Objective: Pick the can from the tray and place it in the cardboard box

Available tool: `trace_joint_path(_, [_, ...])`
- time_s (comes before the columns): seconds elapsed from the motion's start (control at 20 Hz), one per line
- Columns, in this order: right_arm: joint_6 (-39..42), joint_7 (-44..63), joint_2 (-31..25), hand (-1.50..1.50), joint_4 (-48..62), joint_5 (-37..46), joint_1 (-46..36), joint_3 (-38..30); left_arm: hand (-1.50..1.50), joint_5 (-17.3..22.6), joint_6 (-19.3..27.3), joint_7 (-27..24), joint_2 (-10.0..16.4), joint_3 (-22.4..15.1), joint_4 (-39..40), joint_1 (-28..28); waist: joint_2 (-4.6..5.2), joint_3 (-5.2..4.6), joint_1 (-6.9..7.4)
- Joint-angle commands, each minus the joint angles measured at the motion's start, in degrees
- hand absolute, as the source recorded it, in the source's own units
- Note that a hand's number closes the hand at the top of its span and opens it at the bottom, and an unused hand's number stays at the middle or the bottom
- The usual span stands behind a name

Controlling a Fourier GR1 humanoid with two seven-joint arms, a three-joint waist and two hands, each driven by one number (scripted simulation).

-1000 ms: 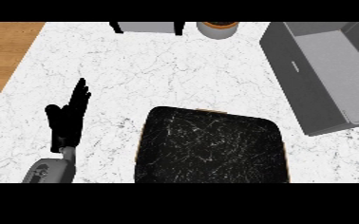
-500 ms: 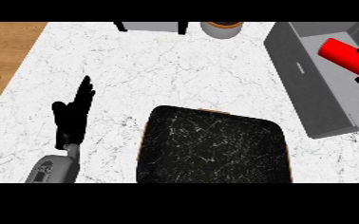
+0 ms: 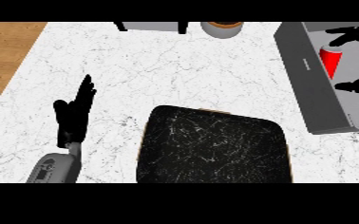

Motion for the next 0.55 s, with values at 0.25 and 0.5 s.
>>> trace_joint_path(0.25, [17.79,-6.44,1.91,-1.50,8.00,-9.77,-3.11,-7.09,0.00,-0.78,1.34,-0.40,-1.71,-0.37,0.49,-0.23,0.08,0.09,-0.98])
trace_joint_path(0.5, [25.08,-1.32,-2.39,-1.50,11.66,-14.79,-5.06,-11.03,0.00,0.33,-0.64,-1.20,0.70,1.55,0.61,-0.17,0.39,0.13,-0.47])
